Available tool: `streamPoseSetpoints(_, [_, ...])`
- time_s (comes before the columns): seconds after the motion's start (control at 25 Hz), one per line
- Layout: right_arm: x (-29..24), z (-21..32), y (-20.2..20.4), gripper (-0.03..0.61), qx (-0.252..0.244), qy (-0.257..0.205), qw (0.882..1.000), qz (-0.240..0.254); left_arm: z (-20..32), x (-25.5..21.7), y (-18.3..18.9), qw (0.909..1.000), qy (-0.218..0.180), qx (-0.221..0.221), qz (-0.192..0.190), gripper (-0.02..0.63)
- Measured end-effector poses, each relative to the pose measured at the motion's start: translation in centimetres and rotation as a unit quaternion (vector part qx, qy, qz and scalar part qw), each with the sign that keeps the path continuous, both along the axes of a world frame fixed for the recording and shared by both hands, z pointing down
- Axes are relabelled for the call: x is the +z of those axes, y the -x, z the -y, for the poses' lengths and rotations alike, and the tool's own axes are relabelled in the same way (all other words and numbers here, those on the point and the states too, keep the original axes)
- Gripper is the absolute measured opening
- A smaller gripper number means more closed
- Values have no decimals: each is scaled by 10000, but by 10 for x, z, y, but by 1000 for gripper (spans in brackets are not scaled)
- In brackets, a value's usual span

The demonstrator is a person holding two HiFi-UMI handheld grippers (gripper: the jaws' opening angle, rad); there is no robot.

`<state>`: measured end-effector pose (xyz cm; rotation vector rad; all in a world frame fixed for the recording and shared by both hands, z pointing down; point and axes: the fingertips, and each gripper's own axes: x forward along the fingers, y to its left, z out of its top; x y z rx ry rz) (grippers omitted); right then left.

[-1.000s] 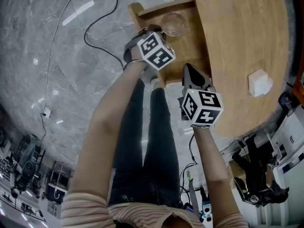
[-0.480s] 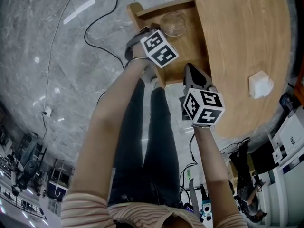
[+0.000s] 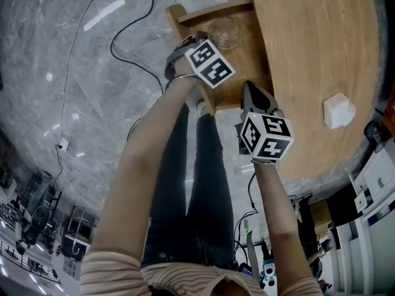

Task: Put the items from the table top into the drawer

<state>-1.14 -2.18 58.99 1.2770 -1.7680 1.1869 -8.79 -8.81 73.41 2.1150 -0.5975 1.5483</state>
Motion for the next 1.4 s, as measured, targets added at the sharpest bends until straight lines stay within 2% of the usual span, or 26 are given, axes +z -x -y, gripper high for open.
streamPoseSetpoints(0.2, [-2, 0, 2, 9, -15, -22, 10000, -2, -3, -2, -2, 10000, 53, -39, -71, 107])
streamPoseSetpoints(0.56, [-5, -5, 11, 9, -59, -40, 10000, 3, -1, -18, 9, 9994, -38, -310, -122, 127])
streamPoseSetpoints(0.72, [-9, -6, 14, 9, -42, -75, 10000, -14, -5, -33, 12, 9983, 85, -494, -302, 133])
streamPoseSetpoints(1.16, [-29, -6, 21, 9, -18, -319, 9994, -129, -2, -84, 21, 9923, -66, -899, -847, 133])
streamPoseSetpoints(1.24, [-36, -5, 25, 9, -51, -407, 9990, -169, -1, -95, 27, 9912, -160, -944, -914, 124])
streamPoseSetpoints(1.4, [-49, -4, 30, 9, 21, -532, 9985, -121, 5, -119, 36, 9892, -504, -950, -995, 49])
